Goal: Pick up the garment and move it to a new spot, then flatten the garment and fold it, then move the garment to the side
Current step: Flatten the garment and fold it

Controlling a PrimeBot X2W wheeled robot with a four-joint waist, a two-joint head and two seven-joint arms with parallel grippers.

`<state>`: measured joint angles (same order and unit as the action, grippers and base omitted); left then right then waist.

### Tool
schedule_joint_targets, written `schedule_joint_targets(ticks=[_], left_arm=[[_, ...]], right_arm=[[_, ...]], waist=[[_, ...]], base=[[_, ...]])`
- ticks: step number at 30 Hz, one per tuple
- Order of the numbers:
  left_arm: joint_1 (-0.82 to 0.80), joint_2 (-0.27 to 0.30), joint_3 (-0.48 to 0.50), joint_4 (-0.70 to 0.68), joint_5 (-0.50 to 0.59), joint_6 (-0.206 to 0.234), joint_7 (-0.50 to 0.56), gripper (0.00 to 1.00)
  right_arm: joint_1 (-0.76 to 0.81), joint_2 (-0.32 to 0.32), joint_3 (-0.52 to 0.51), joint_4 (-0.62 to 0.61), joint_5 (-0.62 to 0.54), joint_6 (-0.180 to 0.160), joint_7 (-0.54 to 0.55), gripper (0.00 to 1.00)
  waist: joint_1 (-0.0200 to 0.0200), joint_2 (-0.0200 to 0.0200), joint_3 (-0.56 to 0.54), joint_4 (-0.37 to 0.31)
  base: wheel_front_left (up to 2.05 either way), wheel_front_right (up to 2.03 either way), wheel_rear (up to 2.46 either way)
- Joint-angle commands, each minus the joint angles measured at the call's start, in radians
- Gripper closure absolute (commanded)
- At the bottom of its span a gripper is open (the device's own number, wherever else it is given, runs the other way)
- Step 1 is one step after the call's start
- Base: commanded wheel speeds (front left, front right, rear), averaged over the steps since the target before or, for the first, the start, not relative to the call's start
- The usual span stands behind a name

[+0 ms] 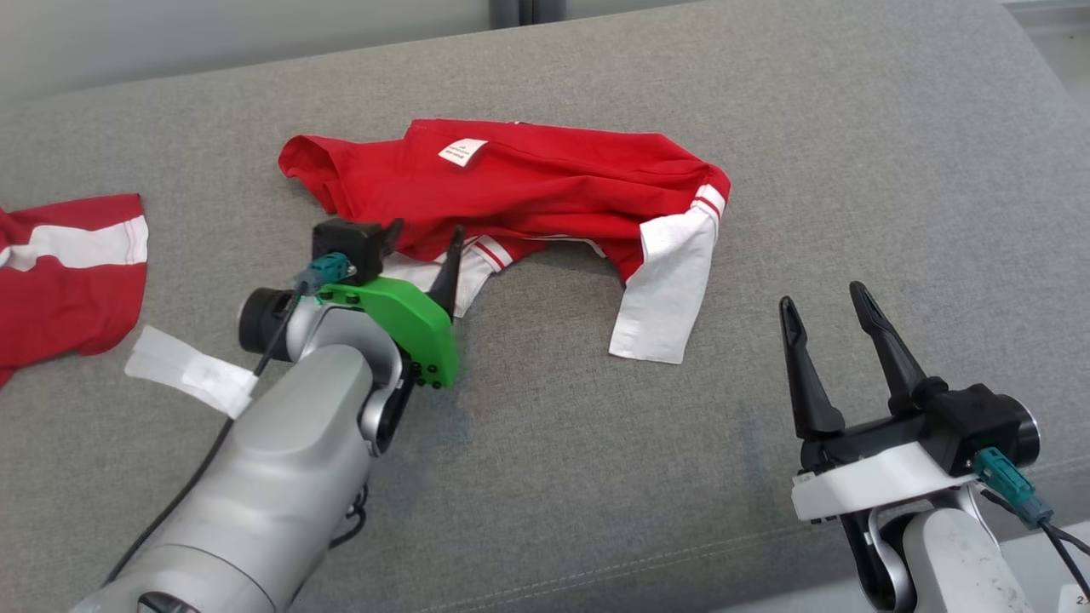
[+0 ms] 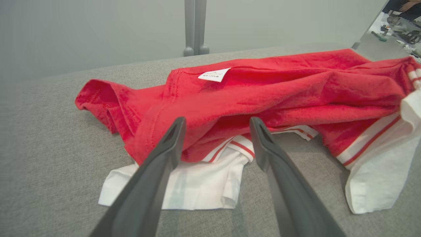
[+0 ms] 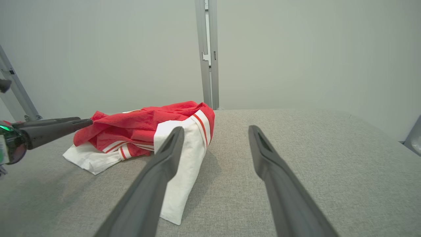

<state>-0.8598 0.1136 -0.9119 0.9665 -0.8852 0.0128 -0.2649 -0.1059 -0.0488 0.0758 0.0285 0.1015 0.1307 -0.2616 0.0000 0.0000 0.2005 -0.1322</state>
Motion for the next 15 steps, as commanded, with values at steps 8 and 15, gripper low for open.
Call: schedule_joint_targets(ticks=[8, 15], left_arm=[[-0.083, 0.037, -0.035, 0.138, 0.061, -0.018, 0.002, 0.0], [-0.142, 0.04, -0.009, 0.201, 0.054, -0.003, 0.0, 0.0]], right_arm=[[-0.024, -0.003, 0.0, -0.015, 0.007, 0.0, -0.004, 0.0], [-0.047, -0.003, 0.0, -0.024, 0.018, 0.0, -0.004, 0.0]], waist=[[0.0, 0.0, 0.081, -0.066], [0.0, 0.0, 0.12, -0.086]], base=[[0.0, 0.0, 0.0], [0.0, 0.0, 0.0]])
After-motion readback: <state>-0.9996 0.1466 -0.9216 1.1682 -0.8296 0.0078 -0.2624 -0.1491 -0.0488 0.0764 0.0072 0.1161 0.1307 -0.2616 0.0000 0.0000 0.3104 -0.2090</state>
